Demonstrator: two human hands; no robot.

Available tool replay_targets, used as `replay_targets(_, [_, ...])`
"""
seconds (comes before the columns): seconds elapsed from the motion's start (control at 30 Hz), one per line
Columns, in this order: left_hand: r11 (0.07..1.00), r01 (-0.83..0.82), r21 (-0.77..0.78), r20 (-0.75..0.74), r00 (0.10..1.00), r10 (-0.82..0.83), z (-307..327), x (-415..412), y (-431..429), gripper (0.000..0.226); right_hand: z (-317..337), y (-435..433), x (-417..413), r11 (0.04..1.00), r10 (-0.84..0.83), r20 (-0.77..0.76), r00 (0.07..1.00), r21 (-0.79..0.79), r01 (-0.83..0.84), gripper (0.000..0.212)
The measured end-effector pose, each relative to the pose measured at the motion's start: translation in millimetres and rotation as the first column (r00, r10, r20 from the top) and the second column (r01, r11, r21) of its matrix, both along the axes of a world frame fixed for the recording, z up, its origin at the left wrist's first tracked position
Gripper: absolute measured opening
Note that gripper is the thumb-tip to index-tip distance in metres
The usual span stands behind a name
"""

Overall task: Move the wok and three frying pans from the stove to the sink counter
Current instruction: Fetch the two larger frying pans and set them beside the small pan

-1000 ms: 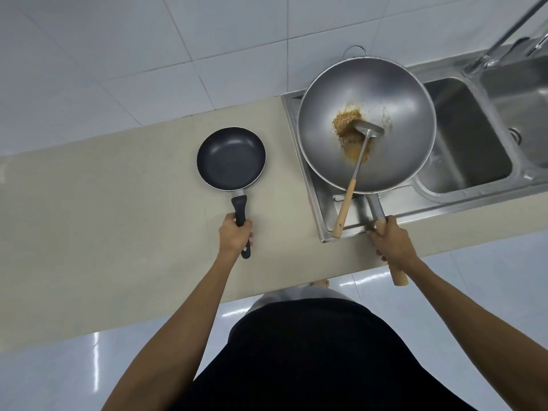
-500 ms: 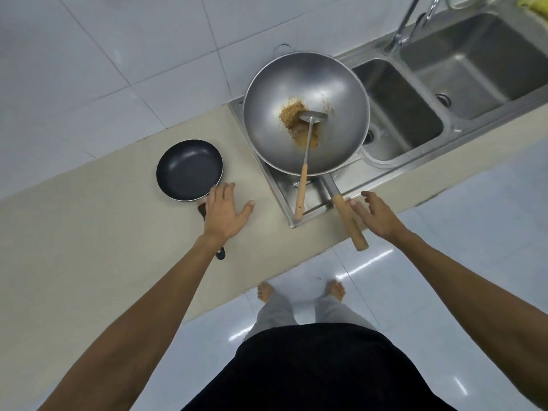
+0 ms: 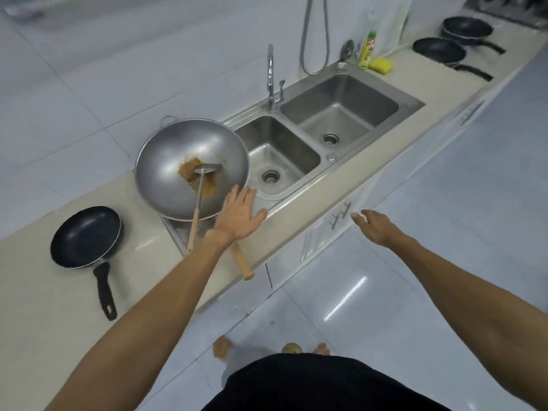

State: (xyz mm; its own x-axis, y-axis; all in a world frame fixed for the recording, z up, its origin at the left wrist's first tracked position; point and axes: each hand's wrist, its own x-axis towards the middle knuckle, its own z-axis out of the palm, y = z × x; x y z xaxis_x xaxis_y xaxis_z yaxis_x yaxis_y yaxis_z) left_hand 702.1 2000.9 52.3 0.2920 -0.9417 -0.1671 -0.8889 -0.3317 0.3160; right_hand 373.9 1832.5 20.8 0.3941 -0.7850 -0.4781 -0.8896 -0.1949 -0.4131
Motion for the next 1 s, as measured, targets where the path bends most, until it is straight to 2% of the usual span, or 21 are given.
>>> replay_targets(0.23, [0.959, 0.229, 0.166, 0.022, 0.972, -0.236, -13, -117, -108, 0.077, 0, -61, -117, 0.996, -0.081, -0.113, 0.990, -0.045, 0.076, 0.077])
replay_targets(0.47, [0.921, 0.310, 0.235, -0.014, 0.949, -0.315, -28, -182, -222, 0.082, -5, -148, -160, 0.998, -0.031, -0.202, 0.979, -0.057, 0.020, 0.078])
replay_targets(0.7, [0.885, 0.371, 0.282, -0.016, 0.924, -0.383, -33, -215, -370, 0.089, -11, -271, -169, 0.995, -0.087, -0.116, 0.989, -0.052, 0.082, 0.060])
replay_targets(1.0, [0.855, 0.424, 0.298, -0.071, 0.903, -0.424, -30, -251, -558, 0.081, -11, -429, -193, 0.979, -0.205, -0.063, 0.977, 0.008, 0.206, 0.062])
